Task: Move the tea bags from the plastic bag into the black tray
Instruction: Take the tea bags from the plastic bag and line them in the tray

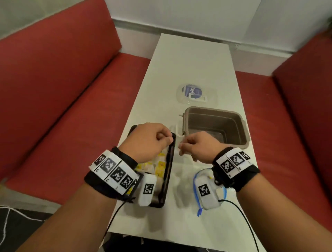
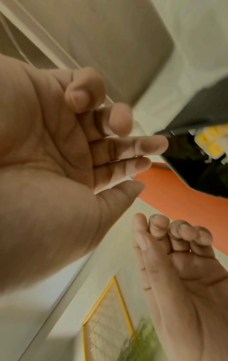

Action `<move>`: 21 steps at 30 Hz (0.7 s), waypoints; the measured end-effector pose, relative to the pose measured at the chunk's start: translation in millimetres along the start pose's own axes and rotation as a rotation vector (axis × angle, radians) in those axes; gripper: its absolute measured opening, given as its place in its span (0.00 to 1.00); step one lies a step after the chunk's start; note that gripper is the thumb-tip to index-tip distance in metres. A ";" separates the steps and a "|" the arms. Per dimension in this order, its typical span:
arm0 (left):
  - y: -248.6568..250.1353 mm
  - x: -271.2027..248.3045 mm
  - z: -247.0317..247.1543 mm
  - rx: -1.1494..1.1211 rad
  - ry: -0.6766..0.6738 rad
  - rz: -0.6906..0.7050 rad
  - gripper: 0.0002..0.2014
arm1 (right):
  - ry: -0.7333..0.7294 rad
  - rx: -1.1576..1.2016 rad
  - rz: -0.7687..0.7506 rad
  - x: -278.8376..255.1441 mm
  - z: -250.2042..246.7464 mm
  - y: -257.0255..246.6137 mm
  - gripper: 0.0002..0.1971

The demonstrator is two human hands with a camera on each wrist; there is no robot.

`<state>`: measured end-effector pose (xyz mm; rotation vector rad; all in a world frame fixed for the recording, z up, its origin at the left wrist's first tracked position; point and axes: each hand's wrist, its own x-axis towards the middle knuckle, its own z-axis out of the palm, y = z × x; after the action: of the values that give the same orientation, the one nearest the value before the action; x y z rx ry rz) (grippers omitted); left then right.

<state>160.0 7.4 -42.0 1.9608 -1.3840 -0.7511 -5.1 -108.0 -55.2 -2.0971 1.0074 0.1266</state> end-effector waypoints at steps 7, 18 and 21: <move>63.4 12.4 125.1 0.148 -0.279 0.104 0.07 | 0.108 -0.090 0.131 -51.8 -29.4 106.7 0.07; 34.5 34.0 234.8 0.663 -0.527 -0.108 0.23 | -0.077 -0.182 0.370 -37.6 33.4 195.5 0.23; 29.0 31.6 234.6 0.619 -0.472 -0.143 0.12 | -0.075 -0.159 0.320 -32.7 37.2 198.1 0.12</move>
<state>-22.9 -67.7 -175.3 2.4784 -1.9458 -0.9813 -156.7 -135.8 -189.2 -2.0388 1.3174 0.4555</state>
